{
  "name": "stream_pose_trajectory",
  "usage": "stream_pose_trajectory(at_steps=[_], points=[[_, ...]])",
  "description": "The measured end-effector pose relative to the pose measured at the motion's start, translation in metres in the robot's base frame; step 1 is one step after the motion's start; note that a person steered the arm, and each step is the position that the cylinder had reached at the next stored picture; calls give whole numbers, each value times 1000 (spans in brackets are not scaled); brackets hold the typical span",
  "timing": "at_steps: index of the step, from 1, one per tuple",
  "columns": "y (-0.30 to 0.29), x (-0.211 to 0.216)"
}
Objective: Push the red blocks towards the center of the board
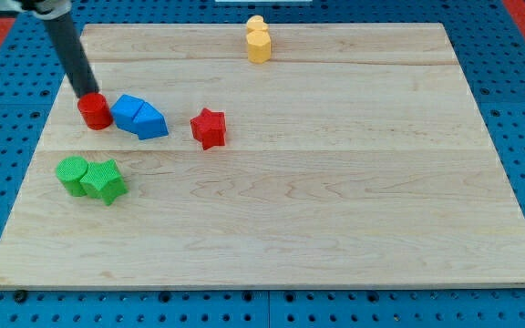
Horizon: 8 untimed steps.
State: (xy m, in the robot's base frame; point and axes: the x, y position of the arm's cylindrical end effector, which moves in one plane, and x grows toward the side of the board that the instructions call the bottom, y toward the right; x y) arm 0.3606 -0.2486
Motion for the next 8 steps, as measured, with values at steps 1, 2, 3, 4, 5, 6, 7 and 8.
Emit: stream_pose_trajectory(at_steps=[1,2,3,4,5,6,7,8], points=[[-3,56],[9,76],[25,76],[-14,72],[17,57],[34,48],[91,54],[144,57]])
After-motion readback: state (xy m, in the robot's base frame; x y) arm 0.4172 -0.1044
